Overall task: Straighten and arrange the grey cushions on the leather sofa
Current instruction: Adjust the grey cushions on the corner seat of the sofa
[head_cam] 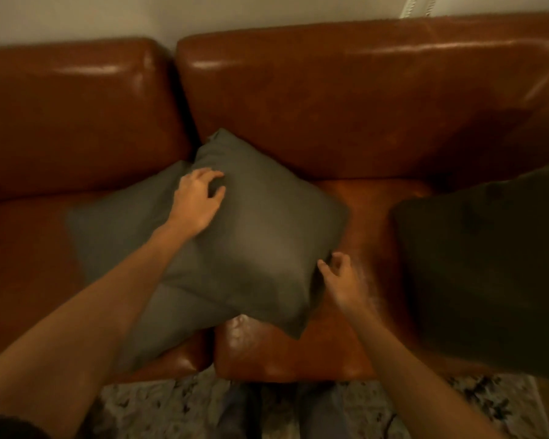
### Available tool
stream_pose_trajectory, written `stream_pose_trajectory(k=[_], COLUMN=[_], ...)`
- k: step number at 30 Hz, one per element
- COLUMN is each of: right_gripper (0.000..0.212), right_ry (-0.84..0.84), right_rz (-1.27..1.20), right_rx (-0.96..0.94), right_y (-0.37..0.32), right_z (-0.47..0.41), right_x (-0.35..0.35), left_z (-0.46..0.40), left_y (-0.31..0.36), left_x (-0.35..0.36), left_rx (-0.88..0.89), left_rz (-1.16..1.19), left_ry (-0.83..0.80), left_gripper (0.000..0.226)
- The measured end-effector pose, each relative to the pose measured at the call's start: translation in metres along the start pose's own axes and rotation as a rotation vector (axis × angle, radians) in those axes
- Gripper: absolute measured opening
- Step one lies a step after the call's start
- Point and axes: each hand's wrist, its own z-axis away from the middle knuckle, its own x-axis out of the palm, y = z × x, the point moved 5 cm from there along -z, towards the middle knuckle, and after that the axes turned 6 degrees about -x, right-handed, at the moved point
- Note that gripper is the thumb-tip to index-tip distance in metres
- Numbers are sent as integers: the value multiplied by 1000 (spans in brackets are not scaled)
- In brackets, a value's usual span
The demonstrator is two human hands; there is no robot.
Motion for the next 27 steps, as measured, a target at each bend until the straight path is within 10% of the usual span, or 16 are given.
stream_pose_trajectory(k=[14,27], right_gripper=[130,64], right_ry=[100,638], right_rz=[-661,-317], right_rx=[527,61], right_y=[54,-82], right_z=[40,46], right_x=[69,-84], left_z=[47,27], left_y=[-100,-47], left_x=[-19,-48], left_rx=[-301,-219], left_rz=[283,671], left_ry=[-231,-346], left_gripper=[94,77])
